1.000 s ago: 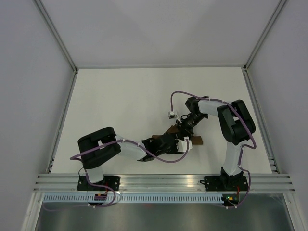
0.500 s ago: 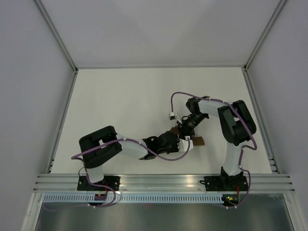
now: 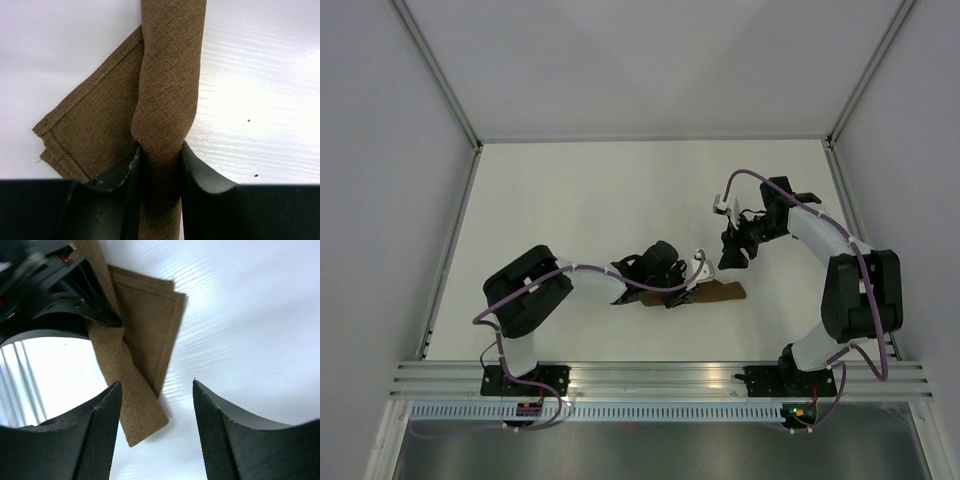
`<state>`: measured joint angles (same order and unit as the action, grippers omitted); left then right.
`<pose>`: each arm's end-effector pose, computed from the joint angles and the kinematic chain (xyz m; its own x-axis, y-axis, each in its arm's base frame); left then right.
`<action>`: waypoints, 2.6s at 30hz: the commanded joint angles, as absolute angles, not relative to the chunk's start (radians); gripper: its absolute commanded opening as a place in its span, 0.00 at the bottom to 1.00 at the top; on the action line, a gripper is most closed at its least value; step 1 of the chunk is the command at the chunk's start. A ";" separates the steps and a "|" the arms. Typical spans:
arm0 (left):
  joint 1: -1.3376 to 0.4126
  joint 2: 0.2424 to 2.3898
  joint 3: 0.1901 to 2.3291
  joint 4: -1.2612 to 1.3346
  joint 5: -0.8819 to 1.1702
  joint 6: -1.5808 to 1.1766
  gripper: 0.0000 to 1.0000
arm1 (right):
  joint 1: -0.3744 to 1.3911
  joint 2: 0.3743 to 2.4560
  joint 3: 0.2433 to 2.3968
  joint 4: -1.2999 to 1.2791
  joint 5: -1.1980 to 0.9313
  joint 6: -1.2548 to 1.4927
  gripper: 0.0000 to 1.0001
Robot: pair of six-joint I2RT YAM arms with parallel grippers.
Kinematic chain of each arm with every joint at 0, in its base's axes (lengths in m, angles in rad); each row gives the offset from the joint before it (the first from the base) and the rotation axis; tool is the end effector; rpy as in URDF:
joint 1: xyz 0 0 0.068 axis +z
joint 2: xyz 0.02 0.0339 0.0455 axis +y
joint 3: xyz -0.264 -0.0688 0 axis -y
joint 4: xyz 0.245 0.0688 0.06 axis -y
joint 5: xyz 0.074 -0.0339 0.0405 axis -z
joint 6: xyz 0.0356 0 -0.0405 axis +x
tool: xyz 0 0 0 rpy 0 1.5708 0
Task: Fold the napkin, place the utensils inside, and roll it up
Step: Roll the napkin with the utensil
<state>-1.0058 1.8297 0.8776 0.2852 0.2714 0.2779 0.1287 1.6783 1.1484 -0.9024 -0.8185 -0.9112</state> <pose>0.1866 -0.3122 0.1369 -0.0643 0.5951 -0.8011 0.9818 0.1816 0.0561 0.2978 0.0647 0.2065 -0.4536 -0.6032 -0.6560 -0.8912 0.3069 0.3340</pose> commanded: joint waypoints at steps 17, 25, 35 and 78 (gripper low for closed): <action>-0.801 2.146 1.147 -0.144 0.887 0.066 0.02 | 0.462 1.040 0.497 -0.270 -0.477 -0.877 0.67; -0.793 2.181 1.190 -0.184 0.913 0.048 0.04 | 0.592 1.126 0.480 -0.201 -0.379 -0.859 0.67; -0.787 2.183 1.210 -0.193 0.922 0.034 0.12 | 0.666 1.223 0.449 -0.170 -0.328 -0.853 0.37; -1.130 1.468 0.587 0.511 -0.242 0.242 0.59 | 0.364 1.920 1.091 -0.894 -0.713 -1.040 0.02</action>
